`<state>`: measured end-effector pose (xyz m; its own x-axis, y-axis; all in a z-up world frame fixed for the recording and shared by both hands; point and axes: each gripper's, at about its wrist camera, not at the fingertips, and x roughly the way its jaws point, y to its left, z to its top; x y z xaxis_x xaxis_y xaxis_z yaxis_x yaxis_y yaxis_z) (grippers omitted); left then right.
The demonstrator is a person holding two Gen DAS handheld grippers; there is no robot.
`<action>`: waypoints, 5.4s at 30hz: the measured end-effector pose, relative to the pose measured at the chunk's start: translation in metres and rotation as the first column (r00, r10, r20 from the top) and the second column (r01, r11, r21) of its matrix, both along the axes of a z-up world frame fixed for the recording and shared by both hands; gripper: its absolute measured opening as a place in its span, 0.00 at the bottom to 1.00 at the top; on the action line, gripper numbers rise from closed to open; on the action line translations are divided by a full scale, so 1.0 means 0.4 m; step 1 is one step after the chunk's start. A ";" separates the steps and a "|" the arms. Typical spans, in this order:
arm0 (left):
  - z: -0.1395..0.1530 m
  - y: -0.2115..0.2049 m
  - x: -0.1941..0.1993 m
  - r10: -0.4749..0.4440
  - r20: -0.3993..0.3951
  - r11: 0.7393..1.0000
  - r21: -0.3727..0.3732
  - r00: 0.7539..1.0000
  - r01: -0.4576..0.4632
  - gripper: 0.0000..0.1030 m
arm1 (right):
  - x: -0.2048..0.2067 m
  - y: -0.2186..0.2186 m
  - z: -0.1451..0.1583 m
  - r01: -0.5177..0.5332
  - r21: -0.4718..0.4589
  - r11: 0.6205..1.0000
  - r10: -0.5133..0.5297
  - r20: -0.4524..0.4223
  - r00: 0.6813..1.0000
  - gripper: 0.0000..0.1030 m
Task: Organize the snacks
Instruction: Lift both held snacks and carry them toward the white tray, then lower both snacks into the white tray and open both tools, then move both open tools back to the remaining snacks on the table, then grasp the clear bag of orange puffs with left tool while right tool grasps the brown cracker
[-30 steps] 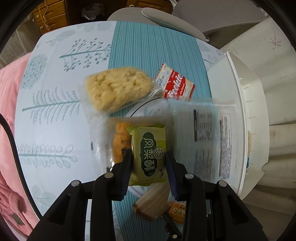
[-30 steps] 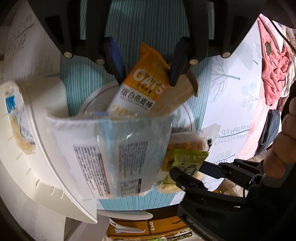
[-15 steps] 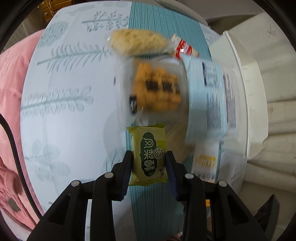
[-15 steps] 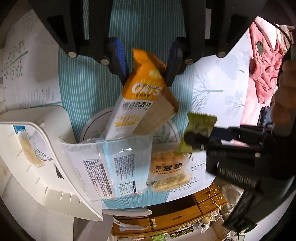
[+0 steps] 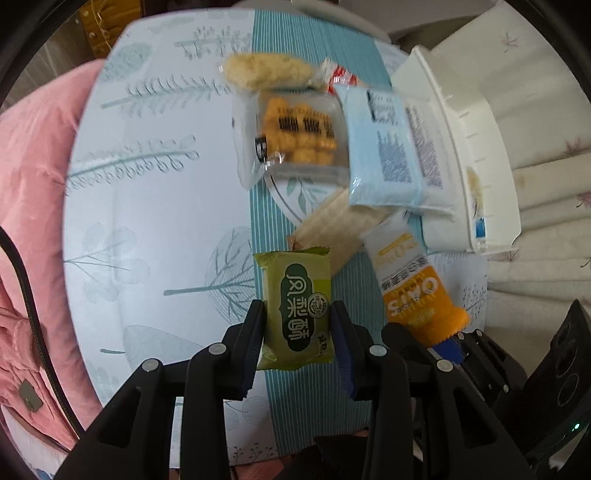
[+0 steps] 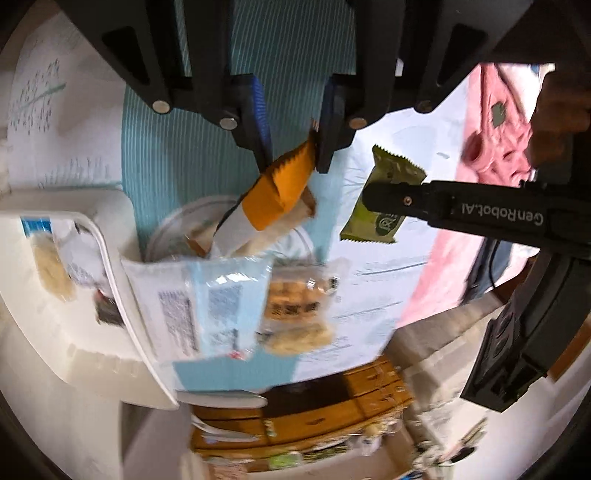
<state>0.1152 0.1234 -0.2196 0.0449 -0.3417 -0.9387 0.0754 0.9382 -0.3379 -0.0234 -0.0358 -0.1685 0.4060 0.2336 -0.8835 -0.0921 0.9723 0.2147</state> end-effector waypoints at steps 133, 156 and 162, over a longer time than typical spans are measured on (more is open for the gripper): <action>-0.097 -0.002 0.377 0.020 -0.035 1.000 0.009 0.999 -0.020 0.88 | 0.265 0.036 -0.227 0.559 -0.085 0.825 -0.525 -0.481 0.702 0.65; -0.202 -0.169 0.467 0.042 -0.125 0.994 0.101 0.991 -0.030 0.93 | 0.308 0.002 -0.220 0.481 -0.106 0.870 -0.470 -0.469 0.748 0.52; -0.233 -0.234 0.486 0.070 -0.125 0.991 0.122 0.990 -0.055 0.99 | 0.286 -0.044 -0.220 0.495 -0.068 0.866 -0.463 -0.480 0.745 0.43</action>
